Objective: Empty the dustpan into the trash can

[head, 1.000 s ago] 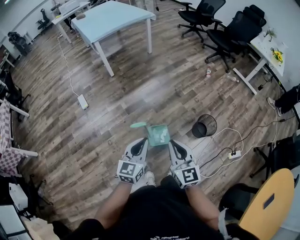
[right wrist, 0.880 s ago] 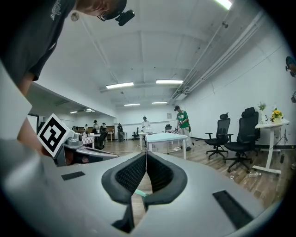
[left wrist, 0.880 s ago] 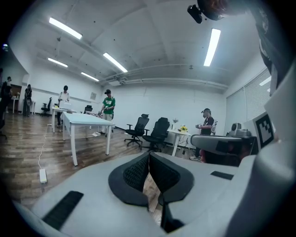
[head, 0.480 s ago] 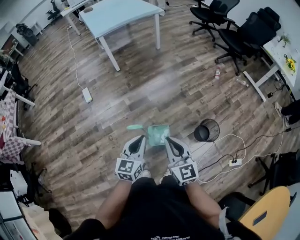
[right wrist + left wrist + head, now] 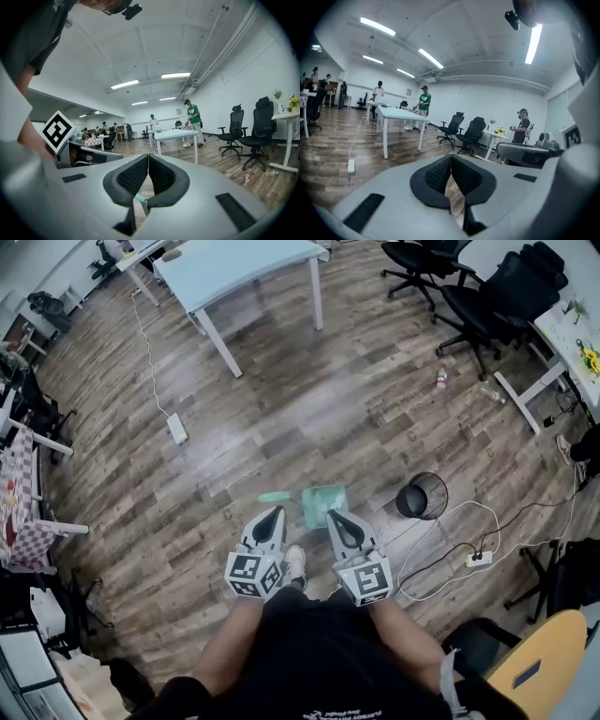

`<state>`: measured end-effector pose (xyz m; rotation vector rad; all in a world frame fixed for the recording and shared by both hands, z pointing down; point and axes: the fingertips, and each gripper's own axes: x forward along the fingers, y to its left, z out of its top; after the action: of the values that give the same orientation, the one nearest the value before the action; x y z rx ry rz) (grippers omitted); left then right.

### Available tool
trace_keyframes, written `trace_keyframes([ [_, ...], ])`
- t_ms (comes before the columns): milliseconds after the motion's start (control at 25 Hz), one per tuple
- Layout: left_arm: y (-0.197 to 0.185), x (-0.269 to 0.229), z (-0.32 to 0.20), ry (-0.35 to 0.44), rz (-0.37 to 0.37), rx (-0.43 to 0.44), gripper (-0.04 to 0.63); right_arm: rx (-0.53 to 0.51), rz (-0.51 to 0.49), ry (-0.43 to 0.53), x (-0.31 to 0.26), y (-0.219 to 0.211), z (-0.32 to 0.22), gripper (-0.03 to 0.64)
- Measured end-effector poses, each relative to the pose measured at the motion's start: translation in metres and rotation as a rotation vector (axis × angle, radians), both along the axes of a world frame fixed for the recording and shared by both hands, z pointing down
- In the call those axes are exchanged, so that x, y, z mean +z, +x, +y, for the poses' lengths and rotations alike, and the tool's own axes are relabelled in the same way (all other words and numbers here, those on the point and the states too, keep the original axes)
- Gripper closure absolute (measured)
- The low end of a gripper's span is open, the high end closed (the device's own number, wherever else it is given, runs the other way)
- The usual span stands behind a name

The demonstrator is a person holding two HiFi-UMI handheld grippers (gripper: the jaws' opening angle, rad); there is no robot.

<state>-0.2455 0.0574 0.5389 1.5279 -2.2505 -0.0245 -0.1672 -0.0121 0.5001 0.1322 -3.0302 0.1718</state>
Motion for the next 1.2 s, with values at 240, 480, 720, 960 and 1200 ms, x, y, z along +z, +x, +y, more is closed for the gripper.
trace_keyframes([
  [240, -0.036, 0.016, 0.006, 0.004, 0.053, 0.038, 0.572, 0.024, 0.038, -0.005, 0.012, -0.033, 0.015, 0.592],
  [480, -0.046, 0.037, -0.002, -0.045, 0.027, 0.201, 0.572, 0.118, 0.080, -0.033, 0.031, -0.055, 0.020, 0.592],
  [720, -0.056, 0.063, -0.012, -0.089, 0.026, 0.364, 0.572, 0.240, 0.131, -0.057, 0.057, -0.066, 0.012, 0.592],
  [960, -0.048, 0.103, -0.015, -0.211, -0.071, 0.588, 0.572, 0.322, 0.165, -0.083, 0.078, -0.062, 0.017, 0.592],
  [1200, -0.038, 0.142, -0.013, -0.329, -0.228, 0.794, 0.550, 0.361, 0.186, -0.100, 0.090, -0.062, 0.020, 0.592],
])
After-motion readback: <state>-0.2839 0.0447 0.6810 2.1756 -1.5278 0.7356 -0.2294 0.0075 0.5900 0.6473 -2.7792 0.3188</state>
